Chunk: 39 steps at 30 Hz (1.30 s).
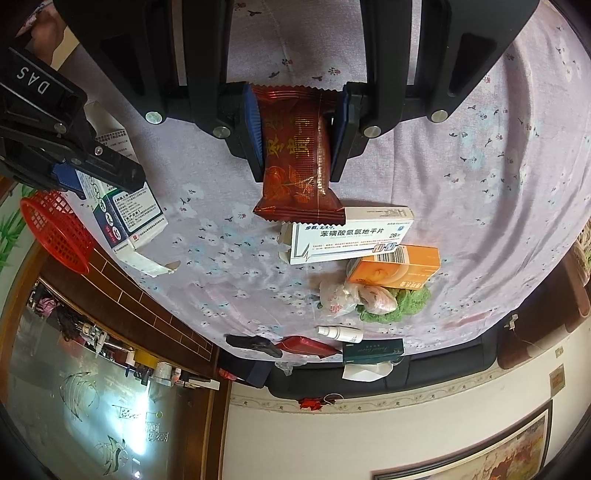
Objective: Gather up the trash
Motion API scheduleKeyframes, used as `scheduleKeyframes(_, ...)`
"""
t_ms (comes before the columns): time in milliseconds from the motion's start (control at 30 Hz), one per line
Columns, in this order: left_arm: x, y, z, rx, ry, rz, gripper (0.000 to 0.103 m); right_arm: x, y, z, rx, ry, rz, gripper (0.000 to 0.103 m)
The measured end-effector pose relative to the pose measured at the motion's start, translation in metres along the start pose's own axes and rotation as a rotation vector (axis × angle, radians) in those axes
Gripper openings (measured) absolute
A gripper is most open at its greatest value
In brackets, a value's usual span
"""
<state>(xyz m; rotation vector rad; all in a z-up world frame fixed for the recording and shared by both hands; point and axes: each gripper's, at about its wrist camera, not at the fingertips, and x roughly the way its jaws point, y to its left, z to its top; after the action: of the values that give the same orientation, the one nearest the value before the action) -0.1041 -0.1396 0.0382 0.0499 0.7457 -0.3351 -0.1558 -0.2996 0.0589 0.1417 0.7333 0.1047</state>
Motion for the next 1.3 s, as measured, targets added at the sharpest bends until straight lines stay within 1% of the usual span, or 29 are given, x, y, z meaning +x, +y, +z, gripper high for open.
scheduleKeyframes(700, -0.002, 0.0, 0.003, 0.004, -0.011, -0.005, 0.031, 0.002, 0.004, 0.0, -0.014, 0.007, -0.003, 0.04)
scheduleKeyframes(1067, -0.002, -0.003, 0.005, 0.008, -0.016, 0.003, 0.031, -0.003, -0.004, 0.002, 0.009, -0.008, 0.0, 0.04)
scheduleKeyframes(1300, -0.002, -0.009, 0.009, 0.025, -0.022, -0.005, 0.031, -0.007, -0.008, 0.004, 0.023, -0.016, 0.002, 0.04)
